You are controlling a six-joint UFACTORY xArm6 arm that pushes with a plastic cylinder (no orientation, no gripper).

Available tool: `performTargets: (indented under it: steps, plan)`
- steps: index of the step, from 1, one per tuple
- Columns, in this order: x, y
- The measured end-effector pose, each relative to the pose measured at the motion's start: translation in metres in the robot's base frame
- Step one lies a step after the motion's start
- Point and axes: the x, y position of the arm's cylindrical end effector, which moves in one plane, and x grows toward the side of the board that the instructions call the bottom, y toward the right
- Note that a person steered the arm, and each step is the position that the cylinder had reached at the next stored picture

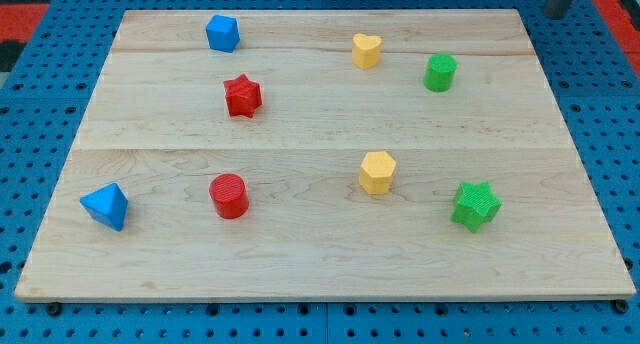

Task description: Slightly move the yellow hexagon to the left

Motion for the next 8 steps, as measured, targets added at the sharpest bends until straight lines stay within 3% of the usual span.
performTargets:
  steps: [3,4,5,6,7,8]
  plan:
    - [0.01,0.001]
    - [0.055,-0.004]
    - [0.112,-0.04]
    - [0.19,-0.113]
    - [0.24,-0.217]
    - [0.25,-0.249]
